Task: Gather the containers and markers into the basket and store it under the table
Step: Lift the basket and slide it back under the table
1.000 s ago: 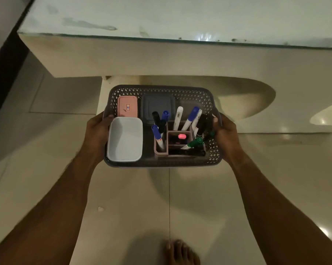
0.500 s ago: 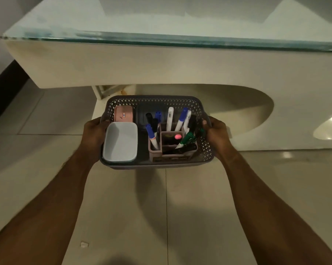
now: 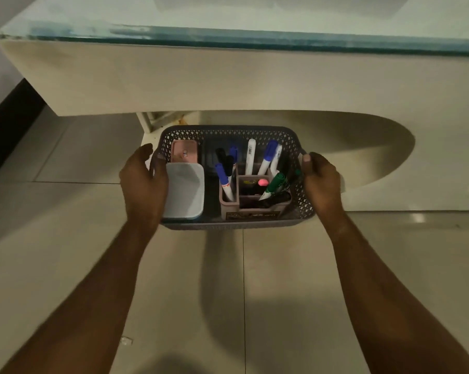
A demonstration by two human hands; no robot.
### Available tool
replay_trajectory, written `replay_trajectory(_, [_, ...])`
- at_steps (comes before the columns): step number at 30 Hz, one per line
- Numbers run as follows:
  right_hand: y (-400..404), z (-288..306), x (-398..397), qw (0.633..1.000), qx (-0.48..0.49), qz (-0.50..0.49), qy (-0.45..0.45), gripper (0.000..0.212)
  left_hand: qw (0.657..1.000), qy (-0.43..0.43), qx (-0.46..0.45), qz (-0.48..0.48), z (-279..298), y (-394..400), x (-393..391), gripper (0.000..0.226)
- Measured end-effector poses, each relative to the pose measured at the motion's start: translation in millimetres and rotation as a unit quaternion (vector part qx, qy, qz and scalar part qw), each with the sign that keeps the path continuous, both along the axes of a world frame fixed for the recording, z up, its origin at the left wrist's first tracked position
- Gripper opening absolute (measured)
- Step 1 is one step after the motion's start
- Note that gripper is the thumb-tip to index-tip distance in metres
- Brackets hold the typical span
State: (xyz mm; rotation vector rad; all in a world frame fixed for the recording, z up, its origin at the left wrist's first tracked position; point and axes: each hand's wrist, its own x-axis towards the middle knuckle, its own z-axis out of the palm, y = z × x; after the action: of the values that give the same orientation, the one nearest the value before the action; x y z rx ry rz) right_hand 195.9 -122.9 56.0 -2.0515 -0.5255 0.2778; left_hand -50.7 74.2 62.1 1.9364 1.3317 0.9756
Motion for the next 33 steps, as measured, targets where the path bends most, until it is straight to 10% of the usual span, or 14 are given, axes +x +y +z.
replay_trajectory(9, [-44,-48,-114,0.895,-0.036,0.083,-0.436,0.078,0.91,0.215,0.313,-0.164,-51,-109,-13,0.067])
replay_trajectory(33, [44,-68,-44,0.851,-0.244,0.101,-0.453,0.098,0.903,0.302,0.284,-0.109,-64,-39,58,0.069])
